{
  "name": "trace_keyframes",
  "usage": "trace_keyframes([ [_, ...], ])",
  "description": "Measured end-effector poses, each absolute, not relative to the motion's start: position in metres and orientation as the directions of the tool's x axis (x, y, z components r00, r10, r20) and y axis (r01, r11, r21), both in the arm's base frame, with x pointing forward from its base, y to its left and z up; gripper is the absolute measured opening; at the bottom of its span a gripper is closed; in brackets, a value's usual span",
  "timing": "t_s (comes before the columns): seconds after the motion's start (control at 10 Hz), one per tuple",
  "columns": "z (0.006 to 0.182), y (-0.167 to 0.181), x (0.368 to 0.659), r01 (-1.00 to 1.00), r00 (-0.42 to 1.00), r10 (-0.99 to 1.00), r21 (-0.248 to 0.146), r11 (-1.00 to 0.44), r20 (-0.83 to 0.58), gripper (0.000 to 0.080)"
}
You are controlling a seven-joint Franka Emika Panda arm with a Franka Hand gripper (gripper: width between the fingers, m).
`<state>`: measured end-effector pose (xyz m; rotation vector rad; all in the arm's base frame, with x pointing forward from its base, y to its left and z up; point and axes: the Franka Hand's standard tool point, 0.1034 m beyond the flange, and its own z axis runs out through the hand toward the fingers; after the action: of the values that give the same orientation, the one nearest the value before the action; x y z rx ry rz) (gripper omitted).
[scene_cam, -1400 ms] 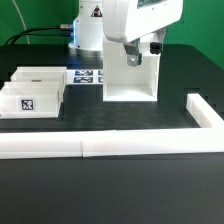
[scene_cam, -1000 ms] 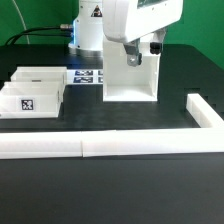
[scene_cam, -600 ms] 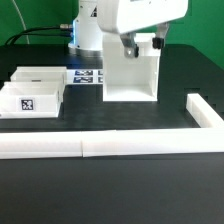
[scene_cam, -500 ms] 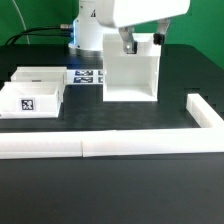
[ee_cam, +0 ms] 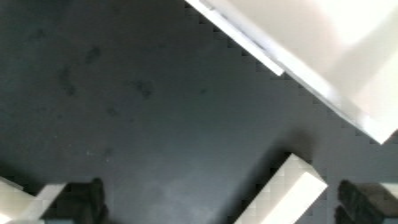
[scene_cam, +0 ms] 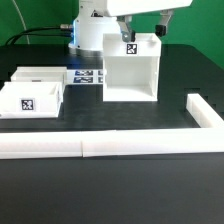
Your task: Assemble drawer
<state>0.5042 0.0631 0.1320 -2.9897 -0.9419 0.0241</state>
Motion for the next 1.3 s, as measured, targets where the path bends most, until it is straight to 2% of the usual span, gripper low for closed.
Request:
trace_keyframes([
  [0.1,0.133,0.063,0.503,0.551,0.834,0.551,-0.009,-0.834,-0.010,0.0650],
  [0.3,0.141,0.070,0.473,0.359,0.933,0.359,0.019,-0.933,-0.004,0.0650],
  [0.4,0.139,0.075,0.459,0.274,0.962,0.273,0.029,-0.961,-0.016,0.0650],
  [0.6,0.134,0.078,0.450,0.183,0.983,0.182,0.025,-0.983,-0.027,0.0650],
  [1.0,0.134,0.078,0.450,0.174,0.984,0.174,0.023,-0.984,-0.026,0.0650],
  [1.1,0.133,0.080,0.447,0.110,0.994,0.110,0.010,-0.994,-0.008,0.0650],
  [1.3,0.121,0.092,0.425,0.025,1.000,0.025,-0.008,-1.000,0.003,0.0650],
])
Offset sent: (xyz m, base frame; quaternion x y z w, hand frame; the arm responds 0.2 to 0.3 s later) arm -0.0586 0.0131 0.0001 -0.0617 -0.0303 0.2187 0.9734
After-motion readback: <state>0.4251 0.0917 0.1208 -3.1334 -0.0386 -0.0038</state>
